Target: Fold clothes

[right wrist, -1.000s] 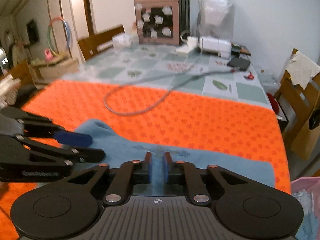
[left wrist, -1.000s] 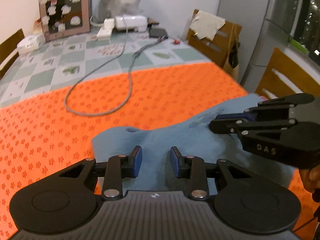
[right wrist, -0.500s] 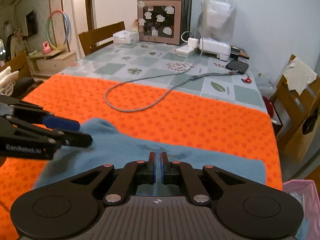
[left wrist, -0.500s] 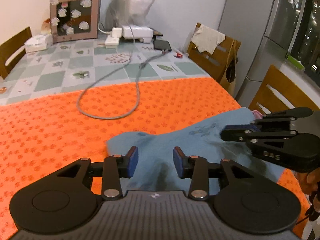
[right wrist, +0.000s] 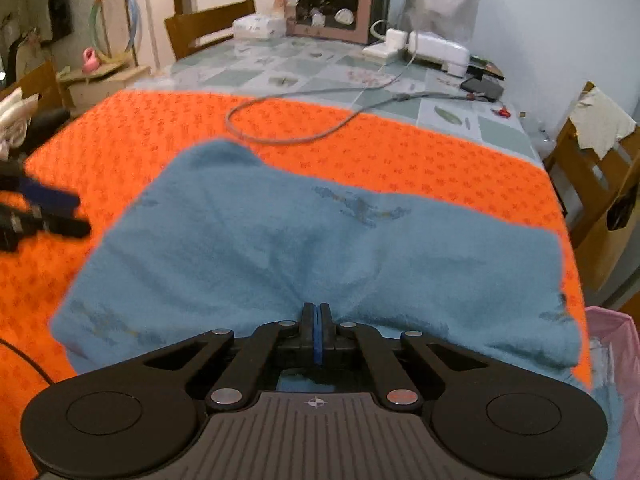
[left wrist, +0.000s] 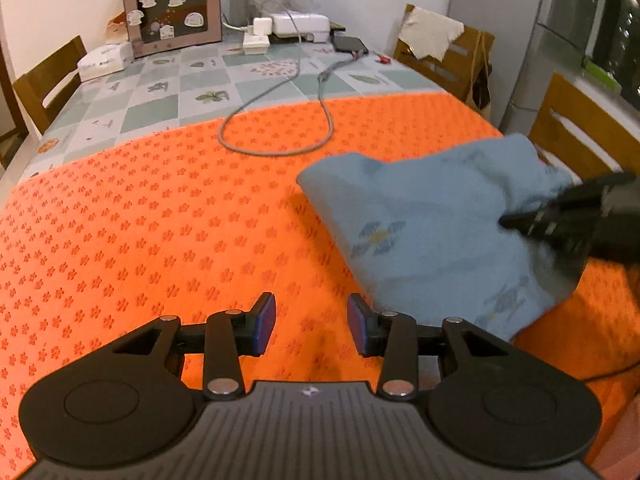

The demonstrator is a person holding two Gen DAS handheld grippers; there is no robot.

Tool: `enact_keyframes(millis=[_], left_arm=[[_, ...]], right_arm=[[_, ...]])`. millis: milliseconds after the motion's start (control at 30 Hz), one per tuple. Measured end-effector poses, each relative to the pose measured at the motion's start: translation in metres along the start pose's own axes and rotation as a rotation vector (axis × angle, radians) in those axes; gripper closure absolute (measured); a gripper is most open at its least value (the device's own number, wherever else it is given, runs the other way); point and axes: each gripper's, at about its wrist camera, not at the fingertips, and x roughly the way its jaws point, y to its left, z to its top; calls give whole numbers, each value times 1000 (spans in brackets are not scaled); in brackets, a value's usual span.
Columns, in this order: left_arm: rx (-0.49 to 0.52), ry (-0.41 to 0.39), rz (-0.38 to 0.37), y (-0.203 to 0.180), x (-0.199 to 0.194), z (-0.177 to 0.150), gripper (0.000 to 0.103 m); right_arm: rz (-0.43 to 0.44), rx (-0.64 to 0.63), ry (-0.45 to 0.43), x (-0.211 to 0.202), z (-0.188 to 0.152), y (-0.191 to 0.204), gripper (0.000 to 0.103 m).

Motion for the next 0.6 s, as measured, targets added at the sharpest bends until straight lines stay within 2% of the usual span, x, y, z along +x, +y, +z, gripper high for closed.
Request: enact_keyframes(millis=[167, 400, 500, 600], left_arm=[[19, 1, -21, 4, -2, -4, 58], [91, 3, -59, 3, 4, -4, 58], [156, 0, -79, 1, 8, -4, 58], [213, -7, -105, 2, 12, -2, 58]], right_arm=[[9, -15, -17, -31, 2, 3, 100], [4, -55, 55, -10, -26, 15, 100], [-2, -61, 49, -15, -19, 14, 100], [-5, 15, 3, -27, -4, 4, 99]])
